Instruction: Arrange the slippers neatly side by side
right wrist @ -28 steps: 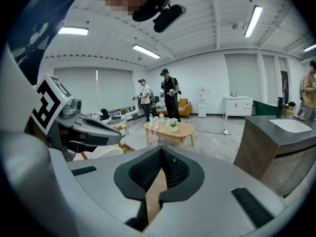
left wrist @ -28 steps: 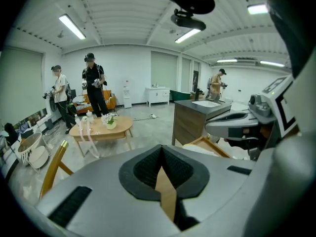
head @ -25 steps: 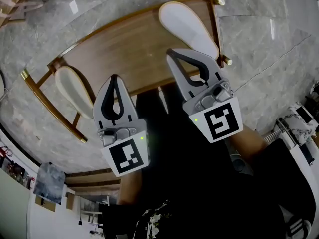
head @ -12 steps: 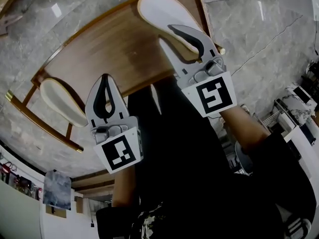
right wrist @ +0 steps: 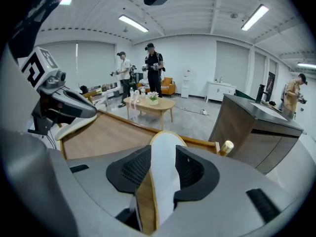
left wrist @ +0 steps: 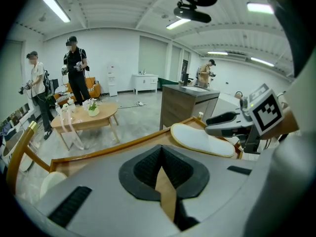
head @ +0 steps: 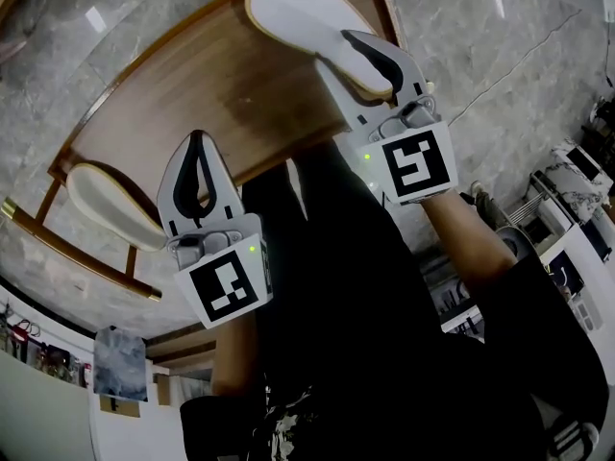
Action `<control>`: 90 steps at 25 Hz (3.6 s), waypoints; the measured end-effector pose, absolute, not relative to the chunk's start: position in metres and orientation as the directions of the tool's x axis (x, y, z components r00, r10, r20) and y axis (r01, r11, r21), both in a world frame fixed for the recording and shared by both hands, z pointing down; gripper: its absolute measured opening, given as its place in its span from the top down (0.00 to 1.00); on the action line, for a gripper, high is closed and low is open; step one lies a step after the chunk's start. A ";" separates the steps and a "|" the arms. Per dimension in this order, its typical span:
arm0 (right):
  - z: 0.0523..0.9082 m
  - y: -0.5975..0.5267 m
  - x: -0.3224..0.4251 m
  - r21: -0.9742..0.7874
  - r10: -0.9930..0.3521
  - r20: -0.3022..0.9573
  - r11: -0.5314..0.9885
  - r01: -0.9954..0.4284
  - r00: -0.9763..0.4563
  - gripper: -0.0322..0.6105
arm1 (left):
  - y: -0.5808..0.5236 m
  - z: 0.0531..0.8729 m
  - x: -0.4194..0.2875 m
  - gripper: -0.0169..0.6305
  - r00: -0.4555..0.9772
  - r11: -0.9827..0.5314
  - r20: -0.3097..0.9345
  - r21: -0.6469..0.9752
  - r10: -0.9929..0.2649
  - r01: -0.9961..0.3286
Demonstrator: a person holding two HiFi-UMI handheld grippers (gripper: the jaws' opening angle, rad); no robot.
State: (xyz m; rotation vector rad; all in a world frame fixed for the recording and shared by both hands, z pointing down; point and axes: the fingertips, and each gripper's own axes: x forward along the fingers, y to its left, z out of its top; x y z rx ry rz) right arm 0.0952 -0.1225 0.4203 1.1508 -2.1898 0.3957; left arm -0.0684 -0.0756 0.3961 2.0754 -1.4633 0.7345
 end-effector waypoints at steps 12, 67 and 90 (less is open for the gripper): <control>0.466 -0.134 0.118 -0.041 -0.581 0.720 0.509 -0.860 -0.379 0.75 | -0.077 0.414 -0.071 0.97 0.294 -0.313 0.695 0.104 -0.656 -0.944; 0.398 -0.096 0.003 -0.254 -0.732 0.611 0.181 -0.950 -0.303 0.93 | -0.049 0.406 -0.138 0.97 0.290 -0.290 0.640 0.108 -0.712 -0.951; 0.458 -0.094 0.006 -0.248 -0.695 0.672 0.113 -0.962 -0.255 0.93 | -0.026 0.422 -0.125 0.97 0.348 -0.317 0.664 0.173 -0.662 -0.932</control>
